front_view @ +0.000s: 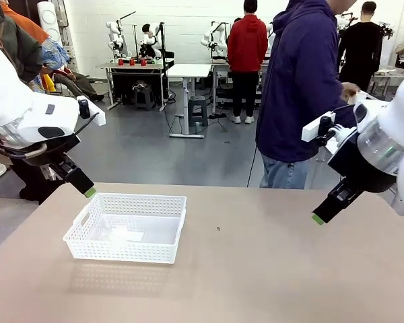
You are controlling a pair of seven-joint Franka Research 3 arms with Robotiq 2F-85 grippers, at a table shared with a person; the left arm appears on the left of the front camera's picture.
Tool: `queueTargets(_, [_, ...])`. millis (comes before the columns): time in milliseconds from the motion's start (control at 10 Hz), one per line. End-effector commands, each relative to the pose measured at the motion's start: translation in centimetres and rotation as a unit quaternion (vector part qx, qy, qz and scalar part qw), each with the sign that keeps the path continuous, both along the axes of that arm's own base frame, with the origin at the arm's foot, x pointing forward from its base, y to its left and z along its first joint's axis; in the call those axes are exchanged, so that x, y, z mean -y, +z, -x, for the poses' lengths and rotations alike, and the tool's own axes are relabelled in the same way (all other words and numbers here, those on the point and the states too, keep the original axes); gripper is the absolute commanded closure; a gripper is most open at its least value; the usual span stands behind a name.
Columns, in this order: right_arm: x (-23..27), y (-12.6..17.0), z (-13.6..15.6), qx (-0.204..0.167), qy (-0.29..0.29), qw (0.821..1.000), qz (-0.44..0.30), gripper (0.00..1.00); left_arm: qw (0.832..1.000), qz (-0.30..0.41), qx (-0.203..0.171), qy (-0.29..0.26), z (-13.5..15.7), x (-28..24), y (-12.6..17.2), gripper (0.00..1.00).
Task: Clean and organize the cups into the basket.
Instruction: Pick up the Organizing basket and move it to the center of the table, then pick up the Reusable plastic cup from the right side of the table and place it inside the Organizing basket.
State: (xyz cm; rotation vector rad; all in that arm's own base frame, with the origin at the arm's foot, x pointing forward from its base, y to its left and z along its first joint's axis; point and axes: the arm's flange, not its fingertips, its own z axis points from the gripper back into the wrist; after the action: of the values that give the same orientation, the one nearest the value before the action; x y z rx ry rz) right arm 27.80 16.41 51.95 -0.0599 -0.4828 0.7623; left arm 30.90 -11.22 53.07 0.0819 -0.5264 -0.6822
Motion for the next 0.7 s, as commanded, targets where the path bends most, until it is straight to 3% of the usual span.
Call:
queueTargets(0, [-0.5, -1.8, -1.7, -0.012, 0.005, 1.0, -0.004, 0.0, 1.0, -0.003, -0.018, -0.001, -1.1, 0.3, -1.6, 0.0])
queueTargets(400, [-0.4, -1.5, -1.2, -0.014, 0.001, 1.0, 0.003, 0.0, 1.0, -0.005, -0.021, 0.0, -0.9, 0.2, -1.5, 0.0])
queueTargets(500, [1.6, -1.1, -1.8, -0.051, -0.009, 0.989, -0.141, 0.0, 0.982, 0.17, -0.082, -0.009, -1.2, -1.2, -1.1, 0.0])
queueTargets(600, [4.2, -1.1, -2.4, -0.099, -0.014, 0.959, -0.266, 0.0, 0.951, 0.279, -0.132, 0.005, -2.0, -3.0, -0.9, 0.0])
